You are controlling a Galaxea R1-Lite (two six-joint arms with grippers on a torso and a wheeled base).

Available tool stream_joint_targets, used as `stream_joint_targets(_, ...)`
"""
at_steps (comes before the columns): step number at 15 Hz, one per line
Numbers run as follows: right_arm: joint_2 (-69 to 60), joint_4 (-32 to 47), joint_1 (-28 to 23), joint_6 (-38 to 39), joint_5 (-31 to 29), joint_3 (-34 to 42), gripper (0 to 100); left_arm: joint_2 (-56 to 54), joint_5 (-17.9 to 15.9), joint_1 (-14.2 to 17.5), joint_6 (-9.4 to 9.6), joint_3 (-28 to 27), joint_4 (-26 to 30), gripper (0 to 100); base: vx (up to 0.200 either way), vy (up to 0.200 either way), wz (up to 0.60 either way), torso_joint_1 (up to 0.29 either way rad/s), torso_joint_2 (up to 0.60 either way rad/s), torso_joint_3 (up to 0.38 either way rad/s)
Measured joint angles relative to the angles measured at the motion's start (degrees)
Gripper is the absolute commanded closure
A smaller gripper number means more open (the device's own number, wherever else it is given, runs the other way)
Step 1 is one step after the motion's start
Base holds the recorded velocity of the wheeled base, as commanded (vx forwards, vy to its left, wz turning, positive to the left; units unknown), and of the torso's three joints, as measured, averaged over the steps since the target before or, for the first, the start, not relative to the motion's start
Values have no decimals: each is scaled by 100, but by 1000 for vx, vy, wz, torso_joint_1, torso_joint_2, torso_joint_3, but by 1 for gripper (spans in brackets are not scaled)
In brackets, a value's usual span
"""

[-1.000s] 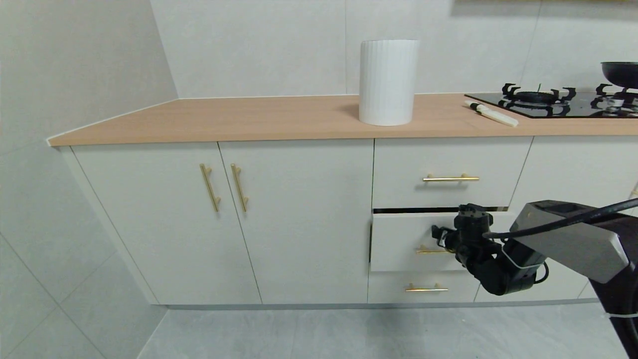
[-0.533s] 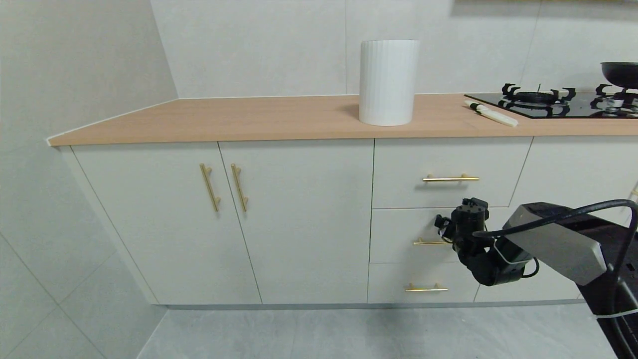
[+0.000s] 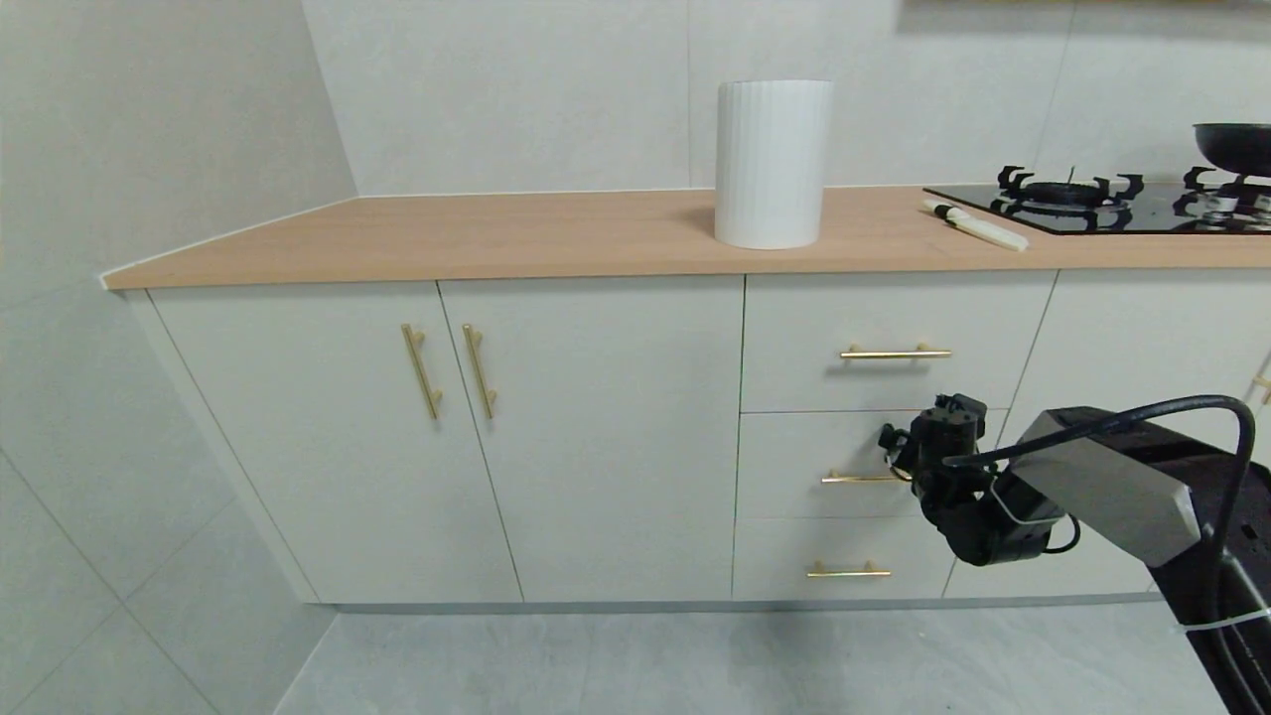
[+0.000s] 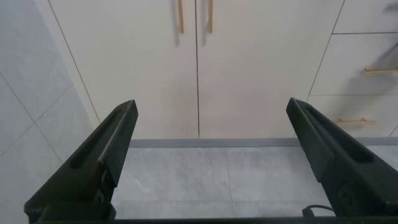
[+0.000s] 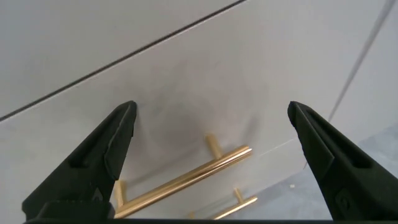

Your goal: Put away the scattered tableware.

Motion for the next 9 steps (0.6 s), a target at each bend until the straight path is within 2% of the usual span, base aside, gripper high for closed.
stream_joint_targets(4, -1034, 35, 146, -2, 340, 1488, 0, 0, 0, -5, 0, 0, 0, 0, 0, 0, 0, 0, 0, 0)
stream_joint_targets(9, -3455, 52, 304, -272, 688, 3388, 0, 0, 0, -2, 0, 0, -2, 0, 0, 0, 0, 0, 0, 0)
